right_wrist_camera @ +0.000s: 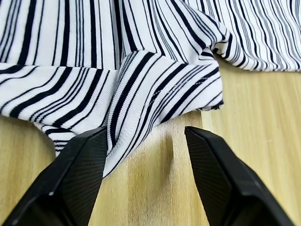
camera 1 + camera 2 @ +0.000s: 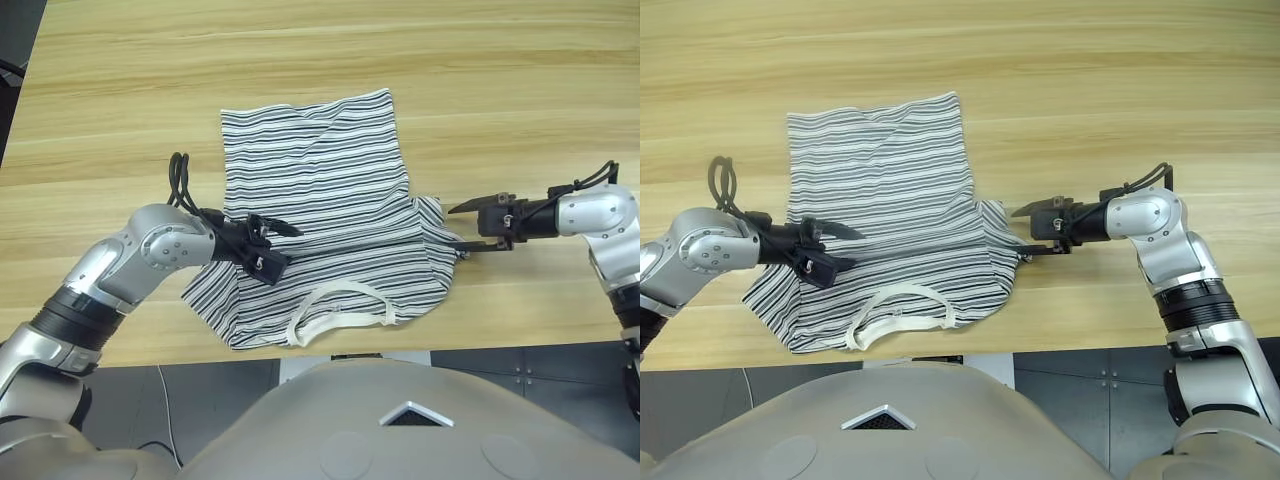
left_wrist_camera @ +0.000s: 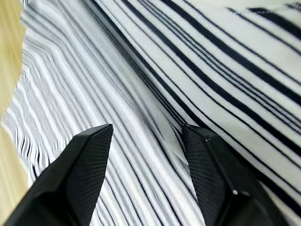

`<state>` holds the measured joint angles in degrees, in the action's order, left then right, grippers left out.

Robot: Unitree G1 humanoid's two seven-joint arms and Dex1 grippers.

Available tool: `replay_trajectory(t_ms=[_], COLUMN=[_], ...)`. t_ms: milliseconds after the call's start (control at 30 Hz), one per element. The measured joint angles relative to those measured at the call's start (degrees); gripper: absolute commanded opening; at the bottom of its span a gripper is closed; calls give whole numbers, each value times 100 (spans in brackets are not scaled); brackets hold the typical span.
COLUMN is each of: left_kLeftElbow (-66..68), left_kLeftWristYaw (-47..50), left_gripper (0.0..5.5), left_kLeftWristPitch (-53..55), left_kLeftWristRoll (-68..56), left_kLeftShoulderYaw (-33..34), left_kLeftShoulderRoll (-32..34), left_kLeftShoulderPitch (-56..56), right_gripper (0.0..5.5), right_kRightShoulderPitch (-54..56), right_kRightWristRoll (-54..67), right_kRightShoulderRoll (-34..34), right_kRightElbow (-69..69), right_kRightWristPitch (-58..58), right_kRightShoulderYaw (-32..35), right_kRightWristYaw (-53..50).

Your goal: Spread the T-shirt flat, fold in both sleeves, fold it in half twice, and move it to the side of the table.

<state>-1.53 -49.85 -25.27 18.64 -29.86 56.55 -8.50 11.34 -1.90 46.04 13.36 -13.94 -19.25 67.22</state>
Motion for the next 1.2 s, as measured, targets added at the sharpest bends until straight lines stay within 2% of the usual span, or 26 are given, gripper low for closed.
replay_trajectory(t_ms=[233,467,633,1033,1200], left_kLeftElbow=[494,-368,-595,-549,-665], left_kLeftWristYaw=[23,-764,-1046,-940,-1030], left_gripper=[277,277,277,277,277], left_kLeftWristPitch=[-43,-3,14,-18,96], left_kLeftWristRoll=[424,-293,-532,-221,-684], left_kLeftShoulderYaw=[202,136,181,959,1162], left_kLeftShoulderRoll=[-32,-95,-10,3,3], left_kLeftShoulderPitch=[-357,37,279,-252,-290], right_gripper=[292,292,292,292,292], right_kRightShoulderPitch=[-277,477,869,871,794], right_kRightWristRoll=[552,904,937,937,936], right_kRightShoulderRoll=[105,-749,-953,-1111,-1150], right_kRightElbow=[-564,-479,-143,-90,-93], right_kRightWristPitch=[302,293,291,220,175], right_kRightShoulderYaw=[274,515,625,638,639], right_kRightWristYaw=[256,-132,-193,-186,-197])
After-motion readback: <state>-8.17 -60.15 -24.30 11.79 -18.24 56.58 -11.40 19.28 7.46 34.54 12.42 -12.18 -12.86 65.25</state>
